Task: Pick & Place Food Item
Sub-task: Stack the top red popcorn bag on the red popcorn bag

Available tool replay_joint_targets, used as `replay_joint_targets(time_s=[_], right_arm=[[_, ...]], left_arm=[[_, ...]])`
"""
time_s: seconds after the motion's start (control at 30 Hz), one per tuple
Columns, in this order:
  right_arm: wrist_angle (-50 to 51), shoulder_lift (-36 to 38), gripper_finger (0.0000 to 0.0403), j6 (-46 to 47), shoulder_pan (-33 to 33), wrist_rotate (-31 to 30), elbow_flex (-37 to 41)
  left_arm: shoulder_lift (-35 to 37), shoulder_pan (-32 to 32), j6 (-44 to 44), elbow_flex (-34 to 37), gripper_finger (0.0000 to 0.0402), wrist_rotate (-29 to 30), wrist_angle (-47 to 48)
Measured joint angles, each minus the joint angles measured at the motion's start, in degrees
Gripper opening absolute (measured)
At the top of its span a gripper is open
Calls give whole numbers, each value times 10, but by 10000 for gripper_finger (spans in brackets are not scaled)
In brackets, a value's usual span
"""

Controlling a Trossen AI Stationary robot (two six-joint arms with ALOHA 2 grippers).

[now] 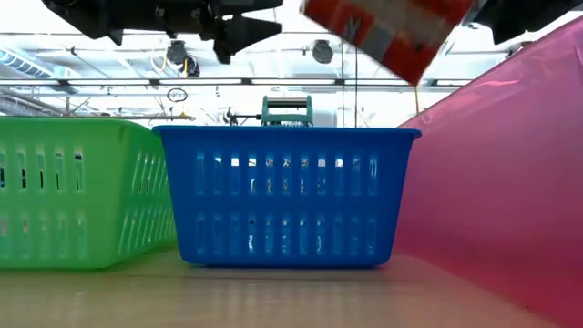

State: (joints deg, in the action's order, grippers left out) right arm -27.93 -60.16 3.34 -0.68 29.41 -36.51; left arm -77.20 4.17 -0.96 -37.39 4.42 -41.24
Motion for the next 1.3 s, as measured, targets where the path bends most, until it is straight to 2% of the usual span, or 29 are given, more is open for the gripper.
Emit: replay_joint_targets(time_s=[0.07, 0.33, 0.57, 0.87, 1.0, 1.3], right_arm=[[-27, -2, 0, -1, -9, 20, 0], [-51, -3, 0, -14, -29, 26, 0], [-52, -3, 0, -16, -36, 24, 0], [-48, -3, 0, -15, -36, 22, 0], [-48, -3, 0, -15, -36, 22, 0], [-47, -3, 0, -15, -36, 22, 0]], left_arm=[[-18, 0, 9, -17, 253, -25, 1], [-105, 1, 42, -97, 253, -122, 2], [-155, 9, 58, -151, 253, -136, 2], [-148, 18, 71, -159, 246, -180, -10], [-148, 24, 73, -159, 206, -196, -13], [-148, 24, 65, -159, 59, -229, -11]])
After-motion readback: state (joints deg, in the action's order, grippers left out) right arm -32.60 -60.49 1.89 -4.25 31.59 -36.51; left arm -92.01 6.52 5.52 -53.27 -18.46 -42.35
